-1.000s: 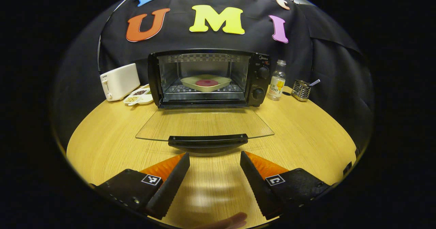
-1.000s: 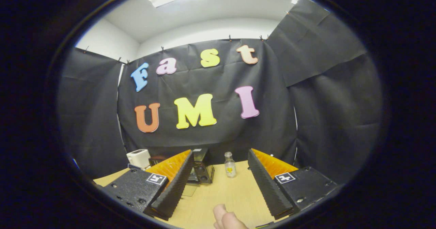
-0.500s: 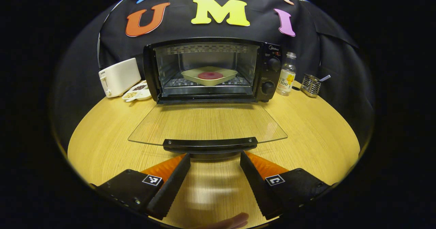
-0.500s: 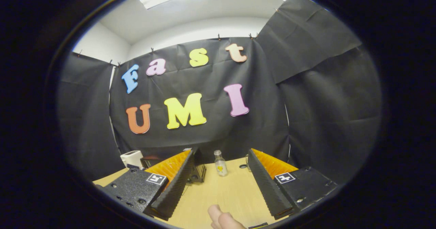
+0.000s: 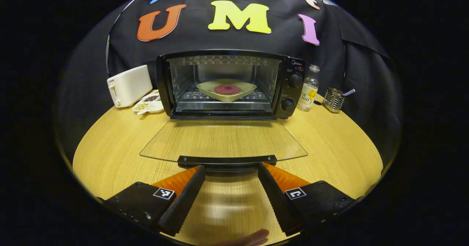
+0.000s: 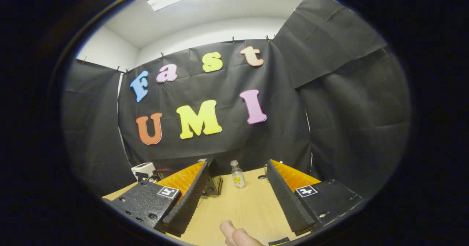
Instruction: Open the electric oven with the left hand, put the food in, and close the electric oven.
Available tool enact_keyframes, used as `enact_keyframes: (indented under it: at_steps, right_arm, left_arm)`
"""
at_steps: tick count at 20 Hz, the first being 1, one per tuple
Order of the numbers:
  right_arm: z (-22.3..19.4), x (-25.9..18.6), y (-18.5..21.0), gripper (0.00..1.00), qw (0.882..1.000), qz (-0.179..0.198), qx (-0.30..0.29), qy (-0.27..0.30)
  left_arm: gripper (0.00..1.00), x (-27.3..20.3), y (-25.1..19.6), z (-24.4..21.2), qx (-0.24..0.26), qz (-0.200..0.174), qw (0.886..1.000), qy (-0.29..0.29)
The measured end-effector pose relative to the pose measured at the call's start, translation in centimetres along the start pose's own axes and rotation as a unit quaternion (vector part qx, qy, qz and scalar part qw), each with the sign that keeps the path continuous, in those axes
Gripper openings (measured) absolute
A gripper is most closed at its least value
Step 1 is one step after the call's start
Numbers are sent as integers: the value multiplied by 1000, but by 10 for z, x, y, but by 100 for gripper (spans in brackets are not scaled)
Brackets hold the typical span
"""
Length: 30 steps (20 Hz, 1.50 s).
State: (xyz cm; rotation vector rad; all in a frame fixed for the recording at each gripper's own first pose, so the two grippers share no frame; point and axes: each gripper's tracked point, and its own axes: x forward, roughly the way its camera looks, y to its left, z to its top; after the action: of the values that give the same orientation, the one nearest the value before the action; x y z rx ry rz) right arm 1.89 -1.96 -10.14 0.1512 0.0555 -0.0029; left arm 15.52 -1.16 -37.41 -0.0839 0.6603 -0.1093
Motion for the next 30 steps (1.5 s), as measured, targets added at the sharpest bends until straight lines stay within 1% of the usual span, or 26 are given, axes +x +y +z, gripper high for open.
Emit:
enact_keyframes:
  at_steps: [4,6,7,9,10,15,16,18,19,21,22,24,25,27,28,30]
  right_arm:
    - [-2,1,-1,95,1000,-3,4,5]
    - [-5,-1,4,96,1000,5,9,12]
    - [-7,0,4,96,1000,8,10,14]
    - [-7,0,2,96,1000,6,11,16]
    - [-7,1,1,96,1000,6,12,17]
    - [-2,-3,-4,95,1000,-3,16,26]
    - [-3,-3,-5,100,999,-4,18,26]
    - [1,-4,-4,100,999,-3,24,25]
    - [-1,-4,-4,96,999,-4,26,26]
    - [-2,-1,-8,95,999,-7,27,28]
    - [-4,0,-9,95,999,-9,29,31]
    - [-10,1,-7,96,999,-9,32,43]
    - [-11,0,-7,95,998,-8,35,47]
    - [-12,-1,-7,96,998,-6,40,55]
    - [-12,-1,-7,95,998,-6,40,57]
    - [-11,-3,-7,95,997,-8,39,60]
  left_arm:
    - [94,-6,1,23,20,7,999,-38]
    - [94,-9,3,39,36,14,997,-61]
    - [93,-9,6,48,46,23,996,-73]
    - [95,-10,7,55,57,31,995,-77]
    - [98,-10,6,60,58,32,994,-81]
    - [98,-5,12,81,56,34,993,-97]
    - [98,1,16,81,57,39,993,-92]
    - [98,16,19,79,53,40,995,-74]
    - [98,21,24,86,58,45,994,-82]
    - [96,28,27,107,65,48,991,-108]
    - [96,29,24,111,55,45,992,-106]
    - [97,28,20,131,35,40,991,-120]
    - [97,21,20,140,32,41,990,-129]
    - [97,2,14,167,41,37,984,-172]
    - [96,-8,8,173,47,34,980,-189]
    - [96,-33,6,183,51,37,977,-206]
